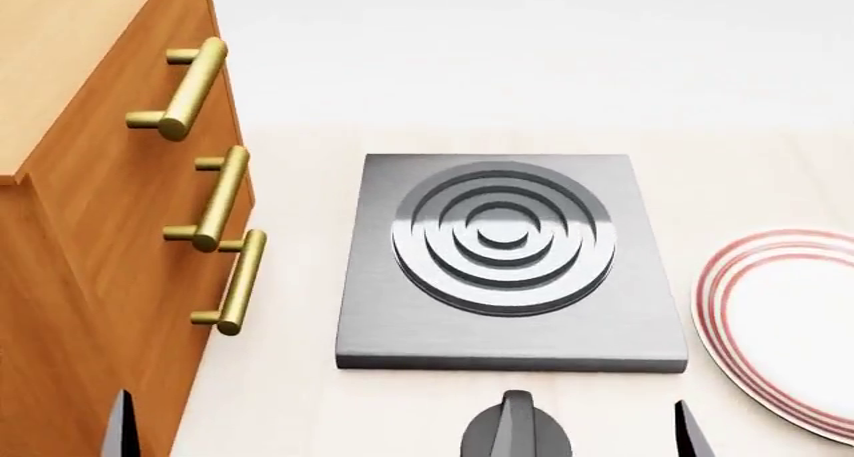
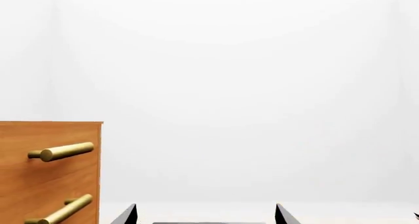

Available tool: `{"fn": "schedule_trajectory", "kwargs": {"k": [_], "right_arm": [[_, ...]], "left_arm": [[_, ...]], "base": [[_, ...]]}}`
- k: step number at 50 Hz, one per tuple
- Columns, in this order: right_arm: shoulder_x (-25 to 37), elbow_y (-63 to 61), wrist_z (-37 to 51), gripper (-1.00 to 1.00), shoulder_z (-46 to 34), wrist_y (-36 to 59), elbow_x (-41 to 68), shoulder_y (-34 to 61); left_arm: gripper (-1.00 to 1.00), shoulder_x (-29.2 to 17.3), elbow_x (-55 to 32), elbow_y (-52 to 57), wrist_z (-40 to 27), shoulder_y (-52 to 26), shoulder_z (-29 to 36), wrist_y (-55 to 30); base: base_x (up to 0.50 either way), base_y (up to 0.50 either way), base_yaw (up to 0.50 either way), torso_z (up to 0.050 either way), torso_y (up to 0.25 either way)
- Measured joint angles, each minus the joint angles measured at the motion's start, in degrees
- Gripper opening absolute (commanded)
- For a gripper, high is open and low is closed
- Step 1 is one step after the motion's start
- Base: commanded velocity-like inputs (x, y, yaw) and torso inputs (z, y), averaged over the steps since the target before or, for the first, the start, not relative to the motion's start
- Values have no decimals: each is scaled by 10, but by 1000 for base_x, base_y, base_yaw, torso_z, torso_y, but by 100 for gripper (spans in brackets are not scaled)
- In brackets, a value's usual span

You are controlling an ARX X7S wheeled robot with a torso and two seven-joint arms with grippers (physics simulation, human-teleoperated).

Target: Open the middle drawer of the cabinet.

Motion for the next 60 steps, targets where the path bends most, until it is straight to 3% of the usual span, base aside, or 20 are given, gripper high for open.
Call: {"fn": "schedule_trajectory", "kwargs": {"k": [20,30,43,60], "right_arm": [[10,2,7,100,-3,-20,-4,-2],[12,2,12,100,-6,-20,-5,-1],[16,1,17,100,-7,-16,6,-1],[22,2,22,100,-10,-16,12,-1]], "left_arm": [[100,-7,1,-1,-8,-2,7,0],[100,-11,1,-2,-13,-3,10,0],[100,-15,0,-1,-18,-4,14,0],[100,-21,-2,0,-24,-4,17,0]], "base": [[6,399,0,0,0],[0,9,0,0,0],[-7,-445,0,0,0],[-3,-160,0,0,0]]}}
